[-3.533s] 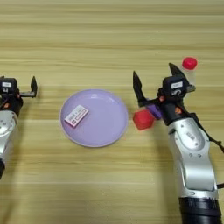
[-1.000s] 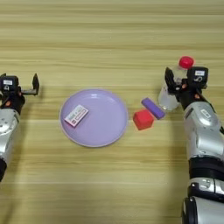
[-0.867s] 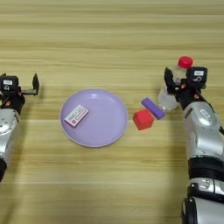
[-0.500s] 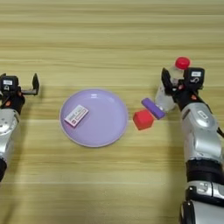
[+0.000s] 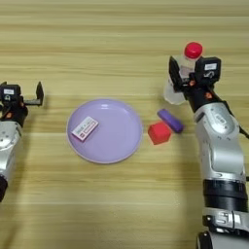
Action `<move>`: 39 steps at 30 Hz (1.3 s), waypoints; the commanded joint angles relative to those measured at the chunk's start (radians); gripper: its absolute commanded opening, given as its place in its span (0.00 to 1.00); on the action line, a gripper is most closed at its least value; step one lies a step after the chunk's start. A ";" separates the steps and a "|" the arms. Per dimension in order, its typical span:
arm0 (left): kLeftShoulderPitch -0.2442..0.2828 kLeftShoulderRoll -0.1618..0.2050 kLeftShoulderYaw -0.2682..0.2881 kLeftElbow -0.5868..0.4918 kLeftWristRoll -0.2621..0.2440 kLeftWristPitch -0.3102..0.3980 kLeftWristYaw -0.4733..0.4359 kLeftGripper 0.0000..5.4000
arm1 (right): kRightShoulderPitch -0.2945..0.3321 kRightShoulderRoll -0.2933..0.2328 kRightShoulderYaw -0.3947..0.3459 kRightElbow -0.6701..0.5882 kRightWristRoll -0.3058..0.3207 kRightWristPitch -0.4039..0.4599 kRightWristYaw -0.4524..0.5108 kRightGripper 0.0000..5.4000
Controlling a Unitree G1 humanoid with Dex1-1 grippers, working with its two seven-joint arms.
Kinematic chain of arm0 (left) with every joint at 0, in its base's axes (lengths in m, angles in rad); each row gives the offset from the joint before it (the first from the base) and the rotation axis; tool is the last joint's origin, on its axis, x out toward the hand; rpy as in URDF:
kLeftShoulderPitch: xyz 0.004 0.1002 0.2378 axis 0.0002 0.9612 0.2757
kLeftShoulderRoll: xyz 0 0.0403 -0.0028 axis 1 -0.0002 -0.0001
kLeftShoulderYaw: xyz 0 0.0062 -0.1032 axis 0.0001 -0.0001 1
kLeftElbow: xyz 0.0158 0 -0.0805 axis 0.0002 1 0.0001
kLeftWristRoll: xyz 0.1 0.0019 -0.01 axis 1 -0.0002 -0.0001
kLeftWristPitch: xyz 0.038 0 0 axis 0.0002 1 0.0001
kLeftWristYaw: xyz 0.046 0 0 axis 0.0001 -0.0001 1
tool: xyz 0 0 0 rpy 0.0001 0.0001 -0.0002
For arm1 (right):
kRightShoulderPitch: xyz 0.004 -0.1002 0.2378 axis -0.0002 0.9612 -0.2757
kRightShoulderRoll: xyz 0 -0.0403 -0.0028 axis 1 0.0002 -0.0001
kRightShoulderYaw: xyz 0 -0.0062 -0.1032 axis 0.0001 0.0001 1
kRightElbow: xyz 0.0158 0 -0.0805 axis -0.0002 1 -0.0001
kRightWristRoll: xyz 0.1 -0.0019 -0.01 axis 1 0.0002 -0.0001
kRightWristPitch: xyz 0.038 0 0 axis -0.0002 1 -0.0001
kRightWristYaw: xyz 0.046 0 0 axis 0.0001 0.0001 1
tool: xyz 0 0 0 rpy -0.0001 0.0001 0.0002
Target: Move the objects on the table
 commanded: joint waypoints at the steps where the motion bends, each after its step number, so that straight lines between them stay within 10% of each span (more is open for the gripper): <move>1: 0.003 -0.003 -0.001 0.000 0.002 0.006 0.004 1.00 | -0.003 0.014 0.035 -0.102 0.007 0.031 -0.001 0.56; 20: 0.006 -0.009 -0.004 -0.007 0.005 0.007 0.007 1.00 | 0.098 0.090 0.266 -0.255 0.000 0.152 0.070 0.56; 39: 0.005 -0.011 -0.005 -0.007 0.007 0.007 0.011 1.00 | 0.131 0.129 0.338 -0.197 -0.006 0.166 0.105 0.56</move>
